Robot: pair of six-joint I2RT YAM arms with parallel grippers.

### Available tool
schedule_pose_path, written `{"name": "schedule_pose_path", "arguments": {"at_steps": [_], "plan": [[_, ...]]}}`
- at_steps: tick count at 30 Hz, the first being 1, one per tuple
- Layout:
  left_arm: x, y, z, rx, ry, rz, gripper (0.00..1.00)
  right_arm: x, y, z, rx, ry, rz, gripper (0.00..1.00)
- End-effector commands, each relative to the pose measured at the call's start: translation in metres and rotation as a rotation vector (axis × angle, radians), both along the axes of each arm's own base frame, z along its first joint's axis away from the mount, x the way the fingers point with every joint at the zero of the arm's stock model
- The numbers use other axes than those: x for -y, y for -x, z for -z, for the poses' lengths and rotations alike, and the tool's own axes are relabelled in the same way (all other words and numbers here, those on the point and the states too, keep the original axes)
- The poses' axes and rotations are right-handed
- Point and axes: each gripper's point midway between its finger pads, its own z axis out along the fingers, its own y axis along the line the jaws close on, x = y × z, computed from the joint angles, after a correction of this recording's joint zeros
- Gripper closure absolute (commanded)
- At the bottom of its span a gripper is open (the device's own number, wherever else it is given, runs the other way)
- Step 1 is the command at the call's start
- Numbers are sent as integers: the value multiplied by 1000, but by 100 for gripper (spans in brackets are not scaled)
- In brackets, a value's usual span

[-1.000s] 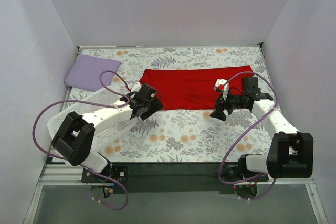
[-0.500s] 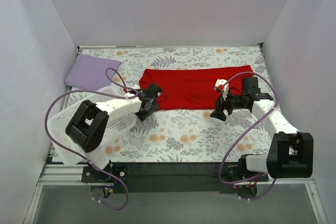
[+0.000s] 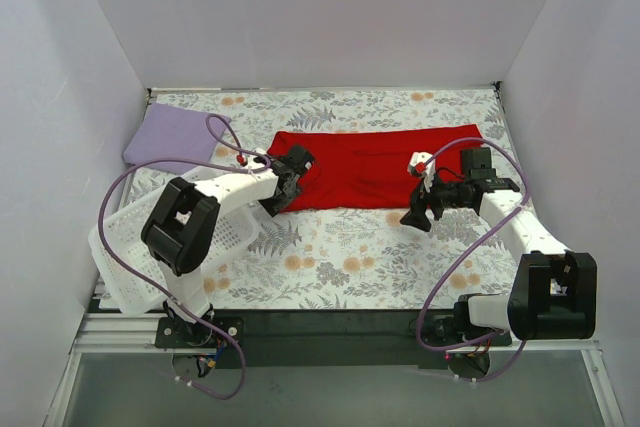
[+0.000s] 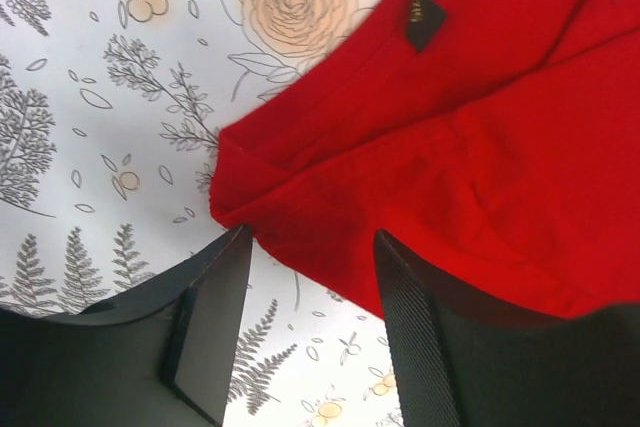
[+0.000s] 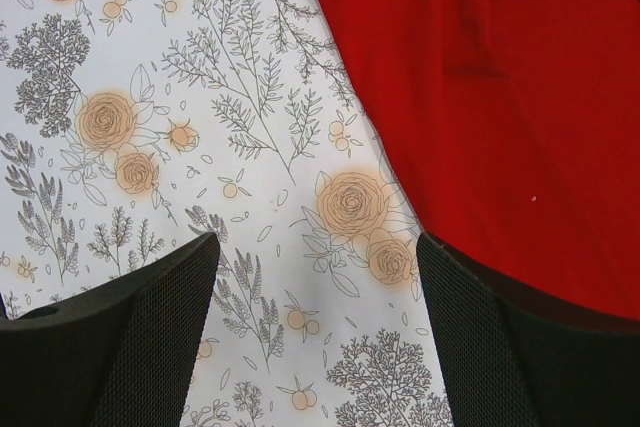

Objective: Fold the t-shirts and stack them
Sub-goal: Fold the tshirt

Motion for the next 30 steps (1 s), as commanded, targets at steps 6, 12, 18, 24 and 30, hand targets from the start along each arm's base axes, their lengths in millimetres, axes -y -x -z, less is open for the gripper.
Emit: {"name": "schedule_pose_path", "arguments": {"at_steps": [6,12,18,24,30], "plan": [[-17,0,2,-13,-63,-18,53,-2,1,-2,6,-19,-13,14],[-21,1,-5,3,-80,-5,53,-2,2,-2,1,-20,-14,14],[-24,5,-2,-23,-93,9,53,-2,2,-1,0,-18,-14,14],[-23,9,5,-40,-88,31,52,-2,2,-1,-3,-18,-16,14],[-34,7,14,-69,-130,25,55,-1,2,0,-7,-16,-15,14]]}}
